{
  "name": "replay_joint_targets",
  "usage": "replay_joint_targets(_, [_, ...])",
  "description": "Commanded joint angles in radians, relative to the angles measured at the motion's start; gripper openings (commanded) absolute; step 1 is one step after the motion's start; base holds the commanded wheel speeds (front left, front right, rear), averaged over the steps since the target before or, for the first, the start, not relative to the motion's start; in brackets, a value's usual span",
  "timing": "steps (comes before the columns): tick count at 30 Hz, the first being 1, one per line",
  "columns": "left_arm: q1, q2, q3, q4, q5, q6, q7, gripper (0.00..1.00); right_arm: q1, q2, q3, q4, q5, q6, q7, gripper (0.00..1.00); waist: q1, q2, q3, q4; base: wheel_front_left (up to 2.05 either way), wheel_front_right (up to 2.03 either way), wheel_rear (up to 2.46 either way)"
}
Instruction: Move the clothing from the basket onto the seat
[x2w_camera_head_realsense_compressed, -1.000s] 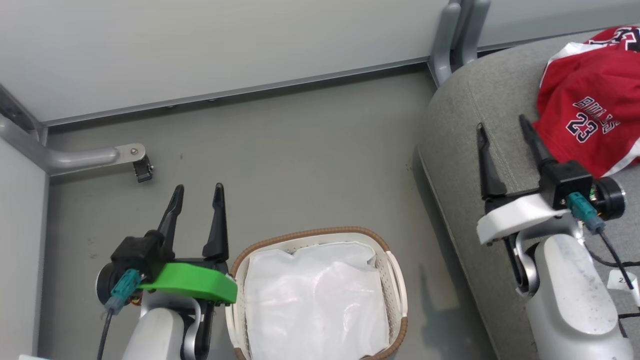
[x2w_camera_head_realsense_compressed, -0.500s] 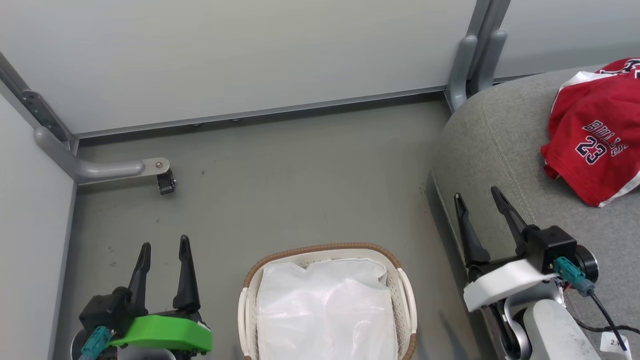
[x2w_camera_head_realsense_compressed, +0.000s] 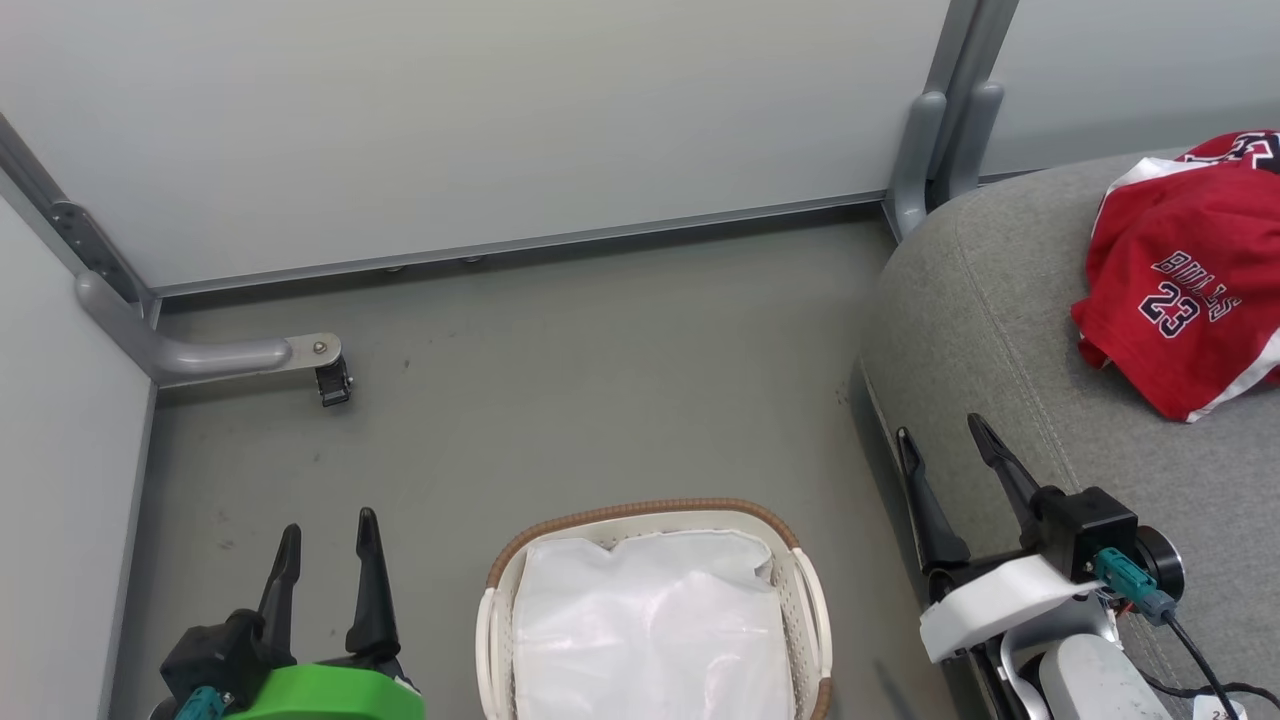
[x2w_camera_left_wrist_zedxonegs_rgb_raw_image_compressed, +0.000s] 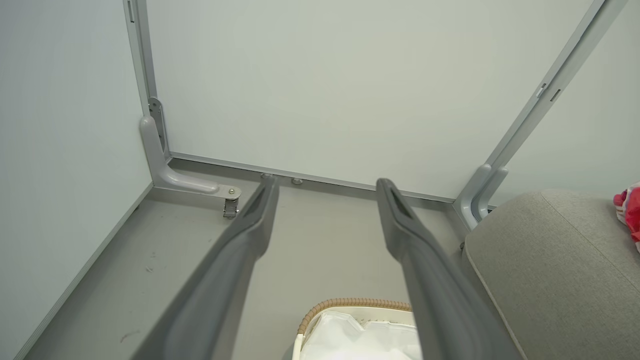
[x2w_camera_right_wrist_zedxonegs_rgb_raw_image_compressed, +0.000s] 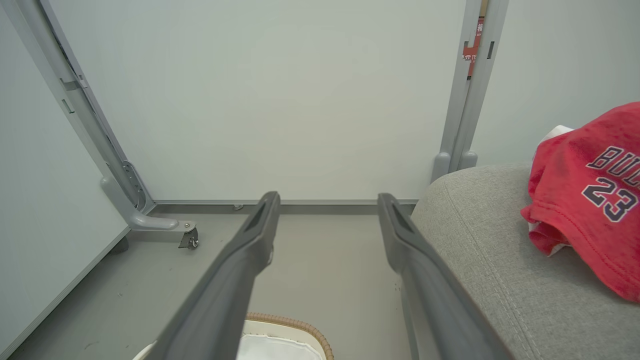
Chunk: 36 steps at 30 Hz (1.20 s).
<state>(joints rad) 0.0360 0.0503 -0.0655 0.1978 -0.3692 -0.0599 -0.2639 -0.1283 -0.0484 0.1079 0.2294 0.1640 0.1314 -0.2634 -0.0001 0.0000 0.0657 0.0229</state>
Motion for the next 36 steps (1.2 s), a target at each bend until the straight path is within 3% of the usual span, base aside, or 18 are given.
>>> replay_joint_targets(1, [0.016, 0.0, 0.0, 0.004, -0.006, 0.007, -0.001, 1.0, 0.017, -0.004, -0.002, 0.002, -0.001, -0.001, -0.002, 1.0, 0.0001, 0.0, -0.003, 0.002, 0.0, 0.0, 0.0])
replay_joint_targets(16, [0.022, 0.0, -0.01, 0.015, 0.004, 0.003, -0.001, 1.0, 0.022, -0.004, 0.0, 0.006, 0.003, -0.001, -0.002, 1.0, 0.0001, 0.0, -0.01, 0.014, 0.0, 0.0, 0.0])
replay_joint_targets(17, [0.005, 0.0, -0.009, 0.013, 0.001, 0.0, 0.0, 0.0, 0.011, 0.0, 0.001, 0.004, -0.002, 0.0, 0.0, 0.0, 0.0001, 0.0, -0.011, 0.014, 0.0, 0.0, 0.0])
replay_joint_targets(21, [0.006, -0.002, -0.011, 0.045, 0.0, 0.0, 0.0, 0.0, 0.026, 0.004, 0.003, 0.033, -0.002, 0.0, 0.001, 0.0, 0.0001, 0.0, -0.011, 0.014, 0.0, 0.0, 0.0])
replay_joint_targets(36, [-0.026, 0.002, 0.022, 0.045, -0.245, -0.014, 0.07, 0.0, 0.026, -0.011, -0.023, 0.026, 0.296, 0.0, 0.059, 0.0, 0.0001, 0.0, -0.017, 0.01, 0.0, 0.0, 0.0])
